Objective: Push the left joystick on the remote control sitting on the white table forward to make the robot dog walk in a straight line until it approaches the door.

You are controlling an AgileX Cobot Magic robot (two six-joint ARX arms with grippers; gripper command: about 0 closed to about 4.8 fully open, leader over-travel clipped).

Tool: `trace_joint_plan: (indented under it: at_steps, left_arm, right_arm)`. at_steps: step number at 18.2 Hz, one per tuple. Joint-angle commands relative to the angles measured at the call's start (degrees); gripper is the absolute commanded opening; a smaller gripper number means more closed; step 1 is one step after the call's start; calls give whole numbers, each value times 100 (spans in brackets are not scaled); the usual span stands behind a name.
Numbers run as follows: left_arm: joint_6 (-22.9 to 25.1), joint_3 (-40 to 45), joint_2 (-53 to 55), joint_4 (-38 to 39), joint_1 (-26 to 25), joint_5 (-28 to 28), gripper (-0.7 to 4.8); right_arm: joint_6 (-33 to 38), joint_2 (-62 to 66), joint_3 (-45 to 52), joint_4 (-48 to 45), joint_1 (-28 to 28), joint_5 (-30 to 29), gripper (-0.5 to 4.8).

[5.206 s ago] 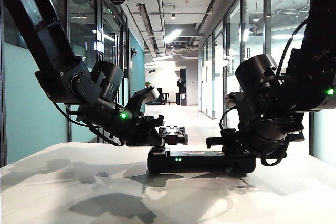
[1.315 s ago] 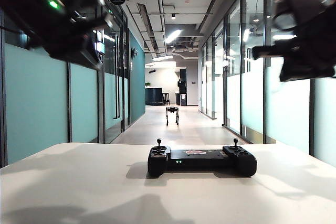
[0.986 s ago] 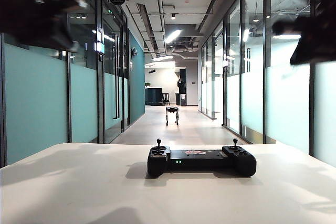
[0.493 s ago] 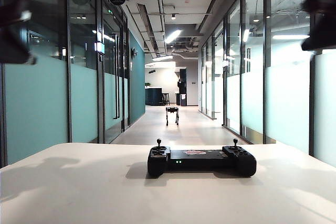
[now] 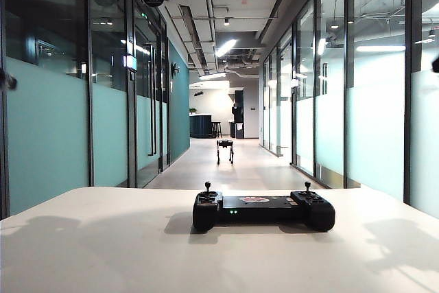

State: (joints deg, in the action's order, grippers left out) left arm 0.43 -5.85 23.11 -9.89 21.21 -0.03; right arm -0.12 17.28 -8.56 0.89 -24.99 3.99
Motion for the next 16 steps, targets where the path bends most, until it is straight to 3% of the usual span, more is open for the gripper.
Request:
trace_joint_plan:
  at_steps: [1, 5, 16]
  left_arm:
    - [74, 90, -334, 162, 7, 48, -5]
    - [258, 289, -868, 474, 7, 199, -5]
    - [258, 540, -1252, 592, 17, 540, -5]
  right_arm:
    - [-17, -588, 199, 243, 4, -7, -6]
    - [-15, -1666, 640, 925, 4, 15, -6]
    - [9, -1733, 748, 1130, 9, 35, -5]
